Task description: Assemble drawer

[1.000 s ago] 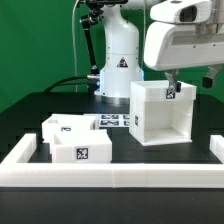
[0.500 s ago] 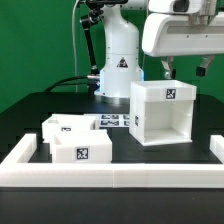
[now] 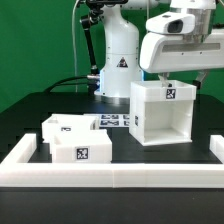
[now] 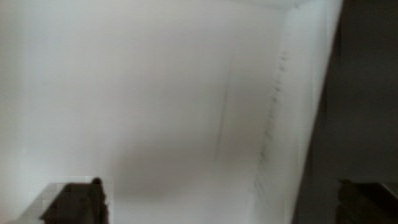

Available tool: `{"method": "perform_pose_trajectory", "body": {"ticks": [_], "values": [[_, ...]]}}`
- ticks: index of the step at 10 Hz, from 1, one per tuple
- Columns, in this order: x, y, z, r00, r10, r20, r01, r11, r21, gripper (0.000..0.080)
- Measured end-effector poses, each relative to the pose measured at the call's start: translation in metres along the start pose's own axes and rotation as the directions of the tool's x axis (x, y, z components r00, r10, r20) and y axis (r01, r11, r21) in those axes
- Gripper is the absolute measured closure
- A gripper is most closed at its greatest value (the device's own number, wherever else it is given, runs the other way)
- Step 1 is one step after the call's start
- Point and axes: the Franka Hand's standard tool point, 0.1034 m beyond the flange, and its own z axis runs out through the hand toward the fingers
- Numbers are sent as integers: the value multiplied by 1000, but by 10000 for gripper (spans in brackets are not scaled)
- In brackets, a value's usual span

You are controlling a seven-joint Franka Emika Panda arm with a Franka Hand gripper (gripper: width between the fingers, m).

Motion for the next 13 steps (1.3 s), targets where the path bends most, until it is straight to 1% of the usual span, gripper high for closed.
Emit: {"method": "perform_pose_trajectory", "body": {"ticks": [1,2,3,4,5,6,7,13], "values": [[1,1,0,1000,11,-1,-11,1000,5,173],[2,1,-1,1000,21,-3,-21,1000,10,173],[1,1,0,1000,20,-2,-20,1000,10,343],[1,1,0,1000,20,-2,-20,1000,10,343],[1,1,0,1000,20,-1,-20,1000,10,537],[1,1,0,1000,20,-1,-20,1000,10,678],[1,1,0,1000,19,-3,-19,1000,10,759],[1,1,0,1000,19,-2,-19,1000,10,762]]}}
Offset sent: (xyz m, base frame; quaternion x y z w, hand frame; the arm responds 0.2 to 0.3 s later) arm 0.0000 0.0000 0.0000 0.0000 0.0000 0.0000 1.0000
